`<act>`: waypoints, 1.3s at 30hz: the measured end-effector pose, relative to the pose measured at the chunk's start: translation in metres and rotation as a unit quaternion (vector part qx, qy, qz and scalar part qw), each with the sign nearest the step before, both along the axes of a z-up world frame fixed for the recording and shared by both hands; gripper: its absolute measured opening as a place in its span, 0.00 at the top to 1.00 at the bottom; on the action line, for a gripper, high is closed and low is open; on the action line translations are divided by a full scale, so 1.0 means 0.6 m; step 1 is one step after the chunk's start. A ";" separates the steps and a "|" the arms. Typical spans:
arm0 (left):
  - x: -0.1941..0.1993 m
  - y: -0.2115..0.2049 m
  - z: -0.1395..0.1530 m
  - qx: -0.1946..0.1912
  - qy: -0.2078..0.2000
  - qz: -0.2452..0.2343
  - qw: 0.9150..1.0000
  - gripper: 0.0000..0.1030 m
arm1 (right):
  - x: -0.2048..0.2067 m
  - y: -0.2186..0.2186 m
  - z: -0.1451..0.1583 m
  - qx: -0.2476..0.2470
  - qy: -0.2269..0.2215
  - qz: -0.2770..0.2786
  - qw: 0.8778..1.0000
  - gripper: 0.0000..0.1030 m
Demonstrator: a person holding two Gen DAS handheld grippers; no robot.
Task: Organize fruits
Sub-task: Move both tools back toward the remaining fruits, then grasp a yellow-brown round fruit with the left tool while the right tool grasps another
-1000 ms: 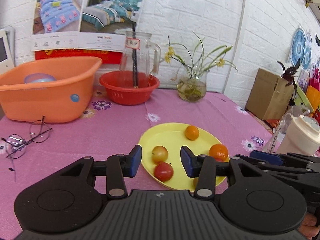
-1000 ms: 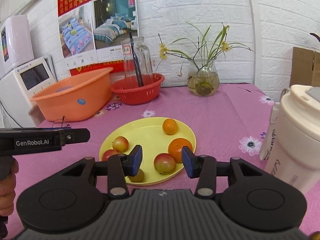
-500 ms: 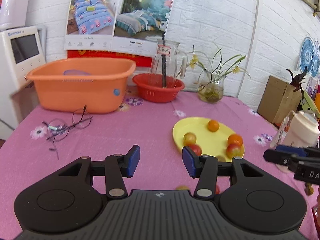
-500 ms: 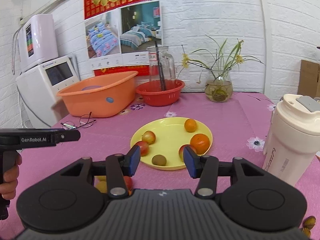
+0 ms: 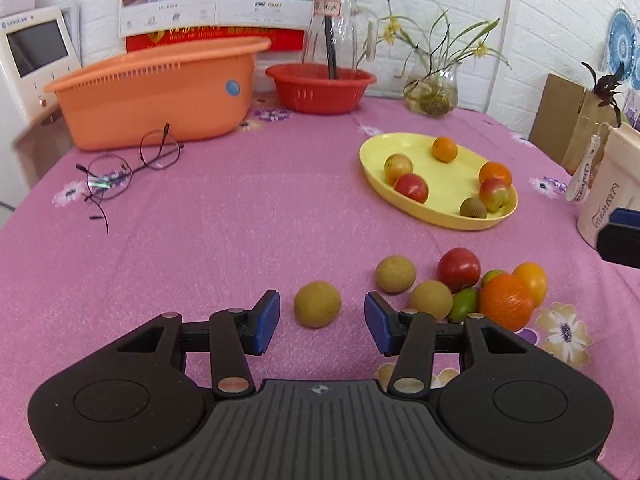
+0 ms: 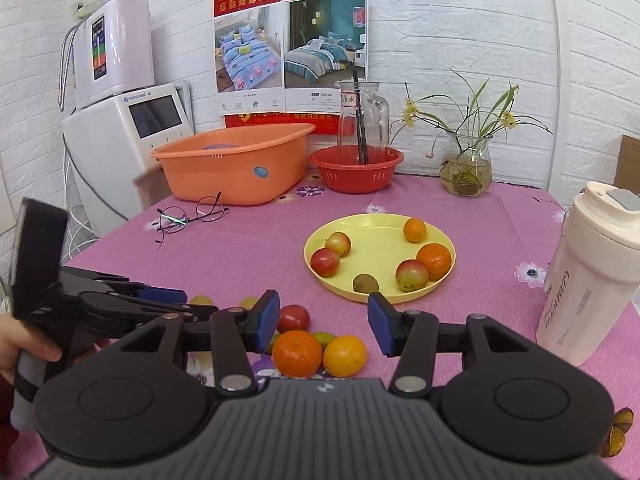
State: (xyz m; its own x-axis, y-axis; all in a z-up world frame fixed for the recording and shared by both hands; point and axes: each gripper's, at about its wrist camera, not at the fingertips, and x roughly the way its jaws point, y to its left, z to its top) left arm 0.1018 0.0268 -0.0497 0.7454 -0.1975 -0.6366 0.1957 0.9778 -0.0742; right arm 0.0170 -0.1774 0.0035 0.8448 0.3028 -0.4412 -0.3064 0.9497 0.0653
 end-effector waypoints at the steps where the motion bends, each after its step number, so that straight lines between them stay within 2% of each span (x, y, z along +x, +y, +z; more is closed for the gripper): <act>1: 0.003 0.001 -0.003 -0.003 0.004 0.001 1.000 0.57 | -0.002 0.002 0.000 -0.002 0.000 0.003 1.000 0.38; 2: 0.005 0.002 -0.006 -0.006 0.007 0.004 1.000 0.58 | -0.004 0.004 -0.001 -0.005 -0.001 0.006 1.000 0.38; 5: 0.008 0.008 -0.006 -0.012 0.004 0.014 1.000 0.76 | -0.008 0.014 -0.002 -0.012 -0.003 0.020 1.000 0.38; 9: -0.002 0.024 0.005 -0.021 -0.003 0.031 0.999 0.76 | -0.003 0.037 -0.005 -0.018 -0.002 0.054 0.998 0.38; 14: -0.029 0.045 0.017 -0.021 -0.019 0.047 0.999 0.76 | 0.026 0.089 -0.027 -0.016 0.033 0.101 0.994 0.38; 19: -0.052 0.064 0.026 -0.022 -0.031 0.059 0.998 0.76 | 0.059 0.124 -0.049 -0.041 0.047 0.105 0.993 0.38; 27: -0.054 0.070 0.031 -0.032 -0.036 0.055 0.997 0.76 | 0.103 0.140 -0.082 -0.083 0.086 0.070 0.990 0.38; 31: -0.056 0.067 0.029 -0.035 -0.036 0.051 0.997 0.76 | 0.092 0.132 -0.077 -0.074 0.088 0.079 0.990 0.39; 35: -0.058 0.060 0.031 -0.035 -0.035 0.046 0.998 0.76 | 0.070 0.131 -0.060 -0.073 0.063 0.083 0.992 0.39; 39: -0.064 0.050 0.039 -0.027 -0.040 0.041 0.998 0.76 | 0.058 0.119 -0.041 -0.052 0.046 0.081 0.994 0.39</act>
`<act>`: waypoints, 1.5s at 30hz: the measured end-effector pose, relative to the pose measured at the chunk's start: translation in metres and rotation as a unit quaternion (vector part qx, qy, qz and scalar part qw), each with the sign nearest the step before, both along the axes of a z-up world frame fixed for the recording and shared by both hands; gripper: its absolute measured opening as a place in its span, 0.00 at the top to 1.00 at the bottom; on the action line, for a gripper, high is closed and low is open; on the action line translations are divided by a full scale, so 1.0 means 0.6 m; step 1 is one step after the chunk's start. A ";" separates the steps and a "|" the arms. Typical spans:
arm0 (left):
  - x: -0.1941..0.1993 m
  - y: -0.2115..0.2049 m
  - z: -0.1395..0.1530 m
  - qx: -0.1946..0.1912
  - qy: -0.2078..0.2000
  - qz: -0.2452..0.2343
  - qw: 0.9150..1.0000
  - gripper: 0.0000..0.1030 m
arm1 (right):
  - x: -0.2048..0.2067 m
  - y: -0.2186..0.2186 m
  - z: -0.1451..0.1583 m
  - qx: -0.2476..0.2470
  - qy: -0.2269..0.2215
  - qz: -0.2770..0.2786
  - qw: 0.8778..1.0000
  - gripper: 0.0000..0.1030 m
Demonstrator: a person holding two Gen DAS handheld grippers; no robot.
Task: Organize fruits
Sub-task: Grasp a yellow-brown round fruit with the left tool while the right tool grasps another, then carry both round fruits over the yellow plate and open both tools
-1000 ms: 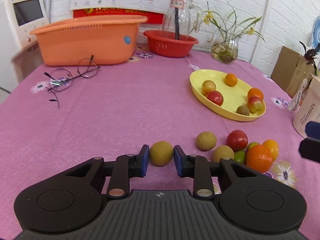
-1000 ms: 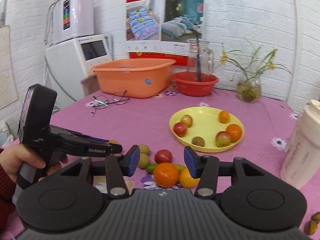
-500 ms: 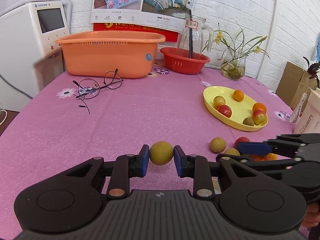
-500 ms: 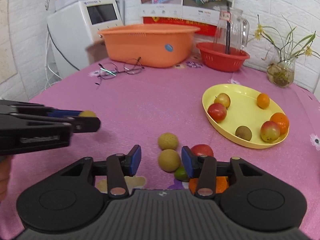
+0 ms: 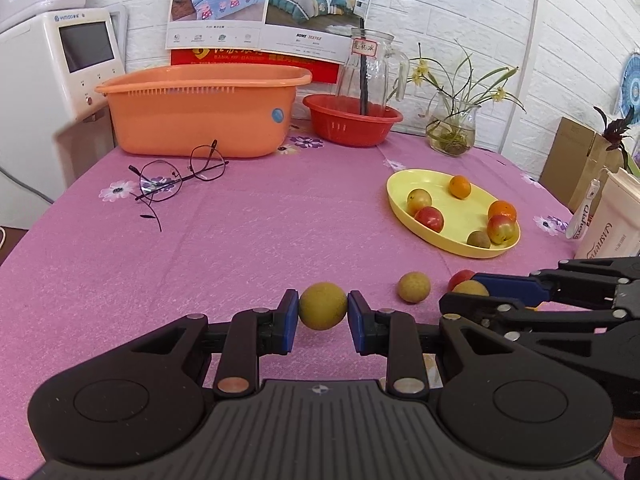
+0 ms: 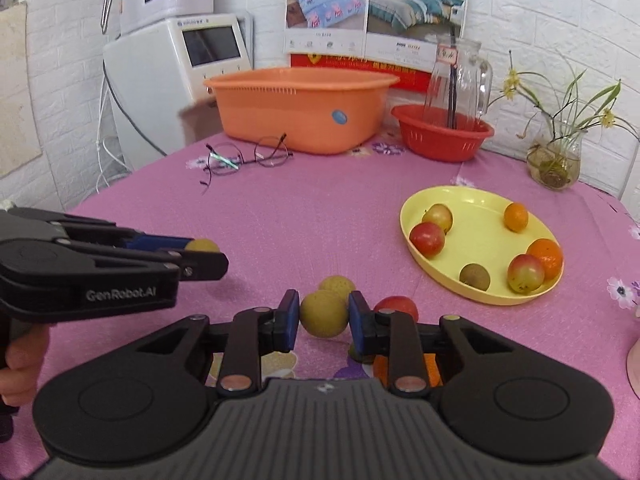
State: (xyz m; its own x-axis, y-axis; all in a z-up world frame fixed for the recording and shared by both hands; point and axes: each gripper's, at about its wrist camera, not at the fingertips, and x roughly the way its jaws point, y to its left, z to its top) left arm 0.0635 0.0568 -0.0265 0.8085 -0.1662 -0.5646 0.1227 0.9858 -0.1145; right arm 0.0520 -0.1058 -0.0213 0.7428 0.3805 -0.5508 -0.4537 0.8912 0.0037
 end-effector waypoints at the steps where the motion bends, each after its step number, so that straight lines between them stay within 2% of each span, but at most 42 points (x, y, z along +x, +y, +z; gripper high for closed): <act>1: -0.002 -0.002 0.002 0.001 -0.002 -0.001 1.000 0.76 | -0.003 -0.003 0.003 0.004 -0.002 -0.001 1.000 0.39; 10: -0.003 -0.027 0.008 0.001 0.000 -0.013 1.000 0.76 | -0.023 -0.047 0.022 0.029 -0.019 -0.027 0.999 0.39; 23: -0.006 -0.079 0.036 0.012 -0.020 -0.047 0.999 0.76 | -0.041 -0.108 0.040 0.059 -0.036 -0.069 0.995 0.38; 45: 0.005 -0.154 0.044 0.032 -0.021 -0.091 0.995 0.76 | -0.041 -0.165 0.044 0.095 -0.037 -0.101 0.990 0.38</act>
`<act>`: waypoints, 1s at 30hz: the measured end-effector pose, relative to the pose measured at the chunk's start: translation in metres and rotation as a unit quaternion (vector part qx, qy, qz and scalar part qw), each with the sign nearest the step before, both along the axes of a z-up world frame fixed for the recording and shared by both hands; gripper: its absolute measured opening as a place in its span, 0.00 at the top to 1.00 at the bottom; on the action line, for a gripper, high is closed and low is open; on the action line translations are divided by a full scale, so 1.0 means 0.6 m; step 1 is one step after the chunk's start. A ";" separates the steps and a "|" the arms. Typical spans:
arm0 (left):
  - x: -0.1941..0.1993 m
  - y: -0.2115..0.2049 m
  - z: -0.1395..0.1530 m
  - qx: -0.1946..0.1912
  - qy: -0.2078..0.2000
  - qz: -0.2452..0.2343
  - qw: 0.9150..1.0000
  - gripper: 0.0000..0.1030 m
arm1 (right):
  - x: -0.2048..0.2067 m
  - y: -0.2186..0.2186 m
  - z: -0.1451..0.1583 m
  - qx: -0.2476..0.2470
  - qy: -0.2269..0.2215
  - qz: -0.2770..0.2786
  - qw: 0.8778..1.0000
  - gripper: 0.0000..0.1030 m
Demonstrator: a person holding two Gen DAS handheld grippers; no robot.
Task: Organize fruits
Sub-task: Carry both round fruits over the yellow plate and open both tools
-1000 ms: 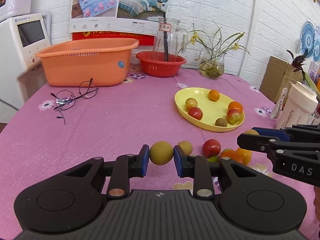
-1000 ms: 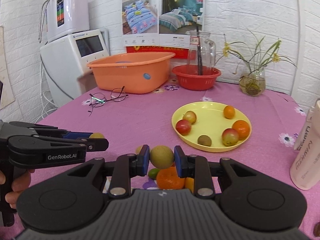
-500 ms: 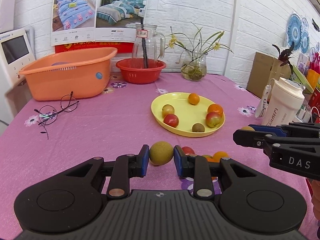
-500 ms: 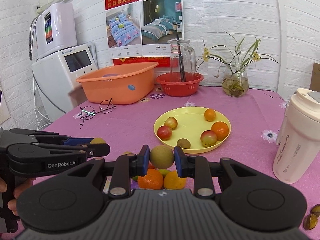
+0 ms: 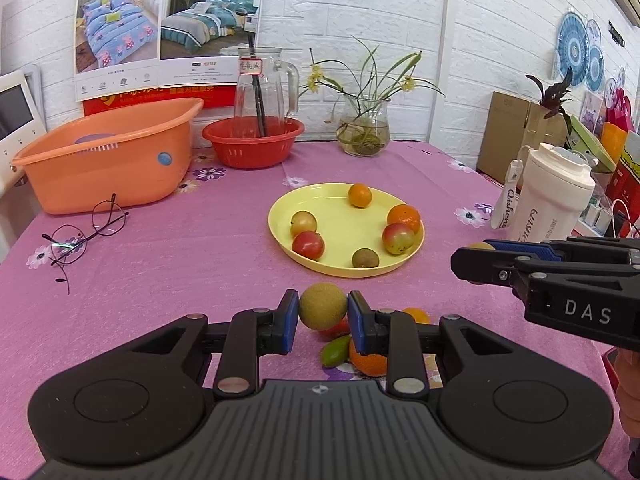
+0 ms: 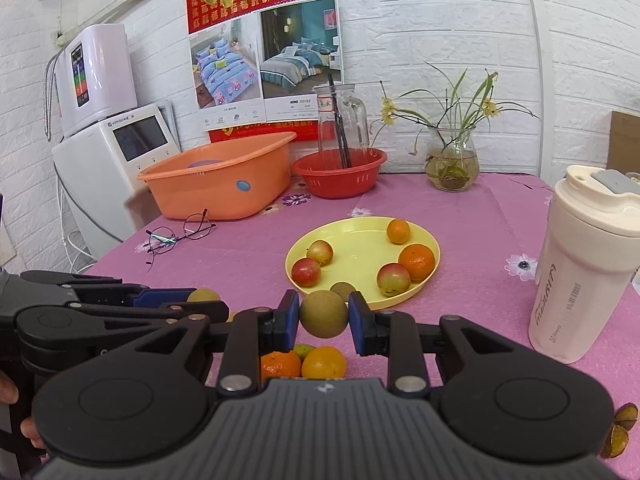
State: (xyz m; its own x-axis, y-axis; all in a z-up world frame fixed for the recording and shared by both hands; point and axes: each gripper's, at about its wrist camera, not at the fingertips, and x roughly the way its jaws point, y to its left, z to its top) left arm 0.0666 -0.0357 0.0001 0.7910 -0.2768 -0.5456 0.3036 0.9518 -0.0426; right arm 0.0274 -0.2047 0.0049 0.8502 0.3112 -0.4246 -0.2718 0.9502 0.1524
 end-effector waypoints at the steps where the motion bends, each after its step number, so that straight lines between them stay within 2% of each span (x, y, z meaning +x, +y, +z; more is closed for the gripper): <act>1: 0.000 -0.002 0.000 0.001 -0.001 -0.002 1.000 0.76 | 0.001 -0.001 0.000 0.000 0.000 -0.001 1.000 0.38; 19: 0.017 -0.012 0.005 0.001 -0.001 -0.008 1.000 0.76 | 0.012 -0.003 0.007 0.001 -0.006 -0.003 1.000 0.38; 30: 0.070 -0.028 0.011 -0.013 0.004 -0.010 1.000 0.76 | 0.067 -0.010 0.013 0.011 -0.003 -0.024 1.000 0.38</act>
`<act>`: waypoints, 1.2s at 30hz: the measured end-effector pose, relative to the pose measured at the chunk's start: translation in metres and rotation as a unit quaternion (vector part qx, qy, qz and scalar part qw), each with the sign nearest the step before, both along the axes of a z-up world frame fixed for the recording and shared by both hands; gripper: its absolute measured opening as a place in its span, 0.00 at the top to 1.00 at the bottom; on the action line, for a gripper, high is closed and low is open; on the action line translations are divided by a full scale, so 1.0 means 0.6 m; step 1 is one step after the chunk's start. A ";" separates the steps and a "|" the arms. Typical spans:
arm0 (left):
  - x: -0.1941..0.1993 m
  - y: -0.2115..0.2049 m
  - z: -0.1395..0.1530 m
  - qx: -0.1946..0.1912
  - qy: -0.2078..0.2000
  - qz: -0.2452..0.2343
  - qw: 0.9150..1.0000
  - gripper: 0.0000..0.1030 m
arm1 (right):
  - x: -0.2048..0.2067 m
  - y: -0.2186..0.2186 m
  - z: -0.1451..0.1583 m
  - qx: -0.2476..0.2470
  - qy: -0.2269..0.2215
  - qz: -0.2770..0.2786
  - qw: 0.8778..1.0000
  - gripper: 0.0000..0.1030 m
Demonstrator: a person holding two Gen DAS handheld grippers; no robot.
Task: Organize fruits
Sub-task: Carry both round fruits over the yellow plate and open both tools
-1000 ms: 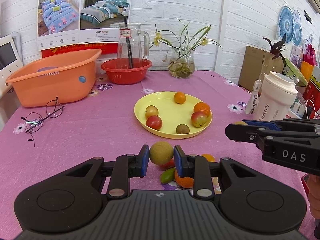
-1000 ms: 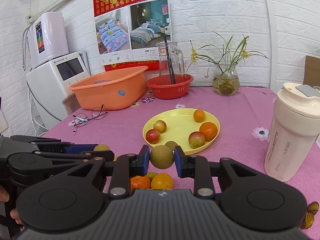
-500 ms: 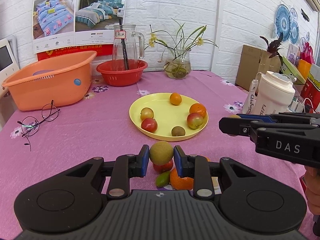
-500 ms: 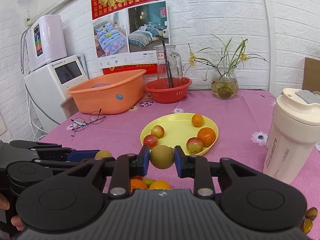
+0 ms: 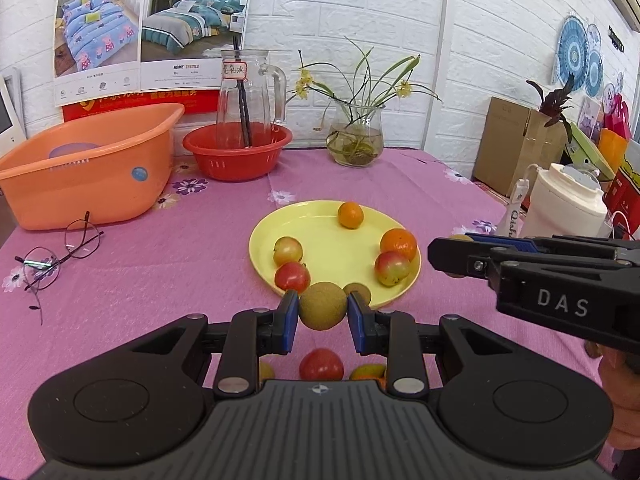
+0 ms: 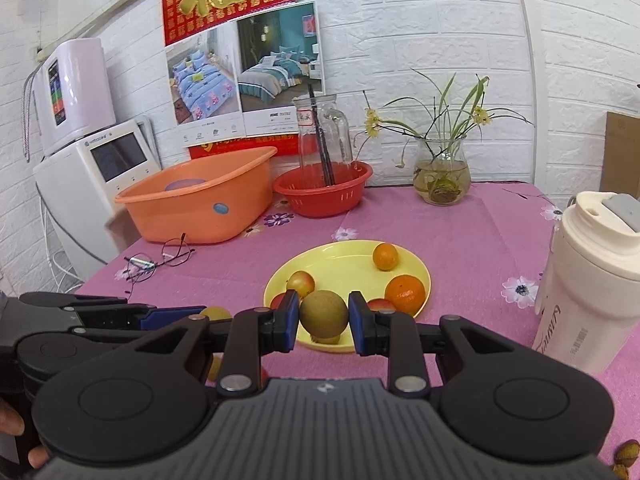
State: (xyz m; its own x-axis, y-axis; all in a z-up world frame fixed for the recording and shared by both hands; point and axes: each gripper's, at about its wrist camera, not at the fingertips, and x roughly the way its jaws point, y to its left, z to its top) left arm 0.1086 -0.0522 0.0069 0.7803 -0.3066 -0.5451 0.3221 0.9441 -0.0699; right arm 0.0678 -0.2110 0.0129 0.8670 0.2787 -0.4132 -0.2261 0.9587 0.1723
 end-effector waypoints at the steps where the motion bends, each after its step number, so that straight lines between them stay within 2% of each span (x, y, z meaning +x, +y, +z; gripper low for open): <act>1: 0.007 -0.003 0.001 -0.001 0.000 -0.001 1.000 0.76 | 0.006 -0.001 0.000 0.002 0.002 -0.004 1.000 0.38; 7: 0.044 -0.025 -0.002 -0.002 0.000 -0.009 1.000 0.76 | 0.036 -0.011 -0.003 0.009 0.012 -0.029 0.999 0.38; 12: 0.063 -0.022 -0.004 -0.004 0.007 0.005 1.000 0.76 | 0.060 -0.013 -0.013 0.010 0.025 -0.037 0.999 0.38; 21: 0.073 0.003 0.005 0.011 -0.002 0.031 0.999 0.76 | 0.095 0.018 -0.038 -0.043 0.038 -0.027 0.998 0.38; 28: 0.087 0.007 0.005 0.025 -0.007 0.037 0.999 0.76 | 0.107 0.023 -0.052 -0.067 0.035 -0.029 0.997 0.38; 36: 0.106 0.038 -0.007 0.001 -0.008 0.054 0.998 0.76 | 0.111 0.029 -0.051 -0.053 0.028 -0.027 0.998 0.38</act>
